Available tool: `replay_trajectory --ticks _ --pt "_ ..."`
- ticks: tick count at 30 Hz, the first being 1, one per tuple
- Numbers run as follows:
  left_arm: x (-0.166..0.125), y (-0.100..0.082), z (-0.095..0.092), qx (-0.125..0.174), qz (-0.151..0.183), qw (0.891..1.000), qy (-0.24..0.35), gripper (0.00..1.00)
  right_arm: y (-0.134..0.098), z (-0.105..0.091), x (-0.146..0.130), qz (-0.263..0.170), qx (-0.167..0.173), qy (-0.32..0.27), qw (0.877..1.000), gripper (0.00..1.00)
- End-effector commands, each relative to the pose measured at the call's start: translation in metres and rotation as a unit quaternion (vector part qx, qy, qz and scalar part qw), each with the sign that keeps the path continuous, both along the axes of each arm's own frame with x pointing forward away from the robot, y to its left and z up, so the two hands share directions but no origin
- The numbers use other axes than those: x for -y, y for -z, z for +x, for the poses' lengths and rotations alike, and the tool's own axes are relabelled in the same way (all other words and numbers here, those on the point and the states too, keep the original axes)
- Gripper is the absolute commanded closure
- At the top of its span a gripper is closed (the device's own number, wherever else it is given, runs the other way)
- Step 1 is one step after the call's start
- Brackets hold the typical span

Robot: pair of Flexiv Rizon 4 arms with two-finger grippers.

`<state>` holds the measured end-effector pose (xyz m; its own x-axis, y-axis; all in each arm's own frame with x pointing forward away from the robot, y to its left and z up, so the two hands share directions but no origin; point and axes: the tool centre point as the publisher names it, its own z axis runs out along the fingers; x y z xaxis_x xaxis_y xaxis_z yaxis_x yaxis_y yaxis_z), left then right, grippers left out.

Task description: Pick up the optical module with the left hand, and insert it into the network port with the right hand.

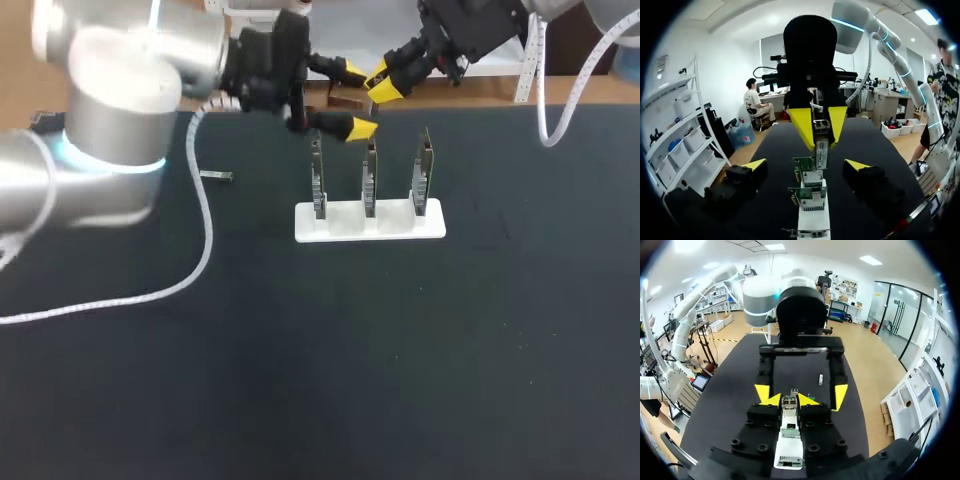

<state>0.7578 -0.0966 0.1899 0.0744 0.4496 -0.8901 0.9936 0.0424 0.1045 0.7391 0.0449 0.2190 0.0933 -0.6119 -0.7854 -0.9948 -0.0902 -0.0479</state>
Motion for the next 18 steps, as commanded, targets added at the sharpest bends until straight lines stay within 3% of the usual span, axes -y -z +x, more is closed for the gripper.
replay_trajectory --ticks 1,6,18 --pt "-0.003 -0.004 0.012 -0.032 0.110 0.993 0.041 0.00 0.000 0.000 0.000 0.001 0.000 -0.001 1.000 1.00" --pt "-0.013 0.004 0.014 -0.040 0.127 0.990 0.039 0.00 0.000 0.000 0.000 0.001 0.000 -0.001 1.000 1.00" --pt "-0.046 0.025 0.013 -0.065 0.103 0.992 0.020 0.00 0.000 0.000 0.000 0.001 0.000 -0.001 1.000 1.00"
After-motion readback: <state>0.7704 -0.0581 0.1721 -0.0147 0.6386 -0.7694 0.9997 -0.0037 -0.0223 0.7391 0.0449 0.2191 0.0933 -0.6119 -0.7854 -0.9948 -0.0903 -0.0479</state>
